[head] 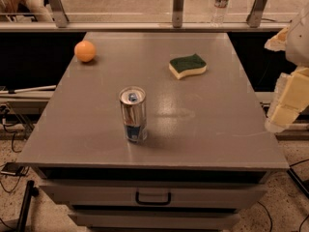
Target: Move redbull can near orange
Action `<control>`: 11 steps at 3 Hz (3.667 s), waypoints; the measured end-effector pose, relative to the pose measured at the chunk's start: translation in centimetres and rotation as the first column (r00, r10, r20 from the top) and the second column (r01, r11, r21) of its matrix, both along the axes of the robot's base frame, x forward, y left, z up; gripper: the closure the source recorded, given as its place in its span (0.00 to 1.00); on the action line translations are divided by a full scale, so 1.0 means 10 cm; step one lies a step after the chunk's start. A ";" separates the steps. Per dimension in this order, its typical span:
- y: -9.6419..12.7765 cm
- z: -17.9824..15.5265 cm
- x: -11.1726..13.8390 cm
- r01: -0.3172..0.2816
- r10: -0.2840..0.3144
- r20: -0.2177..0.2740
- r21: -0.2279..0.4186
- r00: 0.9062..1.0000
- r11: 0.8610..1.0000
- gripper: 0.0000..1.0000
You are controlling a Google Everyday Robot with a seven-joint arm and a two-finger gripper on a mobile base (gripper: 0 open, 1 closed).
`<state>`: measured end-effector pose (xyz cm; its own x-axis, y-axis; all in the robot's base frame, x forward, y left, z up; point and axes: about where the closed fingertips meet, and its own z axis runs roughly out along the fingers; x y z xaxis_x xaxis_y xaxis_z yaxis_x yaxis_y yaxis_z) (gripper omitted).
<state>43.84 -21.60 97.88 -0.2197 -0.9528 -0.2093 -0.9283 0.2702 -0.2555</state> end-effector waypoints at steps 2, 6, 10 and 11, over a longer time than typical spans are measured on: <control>0.26 -0.01 0.11 -0.081 0.081 0.004 0.047 0.997 0.996 0.00; 1.74 -0.33 0.15 -0.423 0.465 -0.078 0.305 0.882 0.853 0.00; 2.38 -0.48 0.20 -0.503 0.565 0.036 0.502 0.825 0.703 0.00; 2.49 -0.56 0.24 -0.507 0.575 0.026 0.505 0.818 0.699 0.00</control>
Offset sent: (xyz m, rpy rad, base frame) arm 0.0172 0.0375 -0.0072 0.0742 0.0051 0.1294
